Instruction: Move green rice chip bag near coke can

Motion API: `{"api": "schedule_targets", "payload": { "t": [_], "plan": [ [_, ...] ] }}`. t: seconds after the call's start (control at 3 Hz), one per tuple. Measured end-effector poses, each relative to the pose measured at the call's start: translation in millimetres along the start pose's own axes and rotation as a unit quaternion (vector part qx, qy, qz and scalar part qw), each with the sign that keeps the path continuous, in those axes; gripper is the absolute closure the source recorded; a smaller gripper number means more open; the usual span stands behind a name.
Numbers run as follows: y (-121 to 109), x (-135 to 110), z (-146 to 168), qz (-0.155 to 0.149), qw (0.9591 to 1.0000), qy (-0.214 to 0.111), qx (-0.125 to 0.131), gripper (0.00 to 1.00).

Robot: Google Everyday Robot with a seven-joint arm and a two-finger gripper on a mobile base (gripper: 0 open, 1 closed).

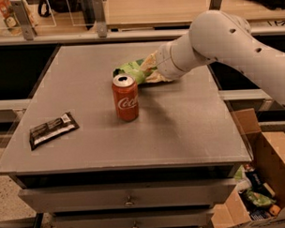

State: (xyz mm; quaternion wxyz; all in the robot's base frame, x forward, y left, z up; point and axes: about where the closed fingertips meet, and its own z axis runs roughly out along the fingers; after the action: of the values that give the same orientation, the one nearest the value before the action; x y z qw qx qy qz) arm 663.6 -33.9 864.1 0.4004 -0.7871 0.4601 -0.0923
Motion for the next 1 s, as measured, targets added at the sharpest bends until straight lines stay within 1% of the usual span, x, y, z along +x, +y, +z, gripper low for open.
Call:
{"api": "schedule_targets", "payload": {
  "t": [0.33, 0.67, 1.0],
  "plan": [
    [0, 0, 0, 0.000, 1.0000, 0.000, 0.000, 1.00],
    [3, -2, 1, -0.015, 0.9995, -0.027, 0.001, 1.00],
    [13, -12, -7, -0.055, 0.9958, -0.074, 0.002, 1.00]
  ]
}}
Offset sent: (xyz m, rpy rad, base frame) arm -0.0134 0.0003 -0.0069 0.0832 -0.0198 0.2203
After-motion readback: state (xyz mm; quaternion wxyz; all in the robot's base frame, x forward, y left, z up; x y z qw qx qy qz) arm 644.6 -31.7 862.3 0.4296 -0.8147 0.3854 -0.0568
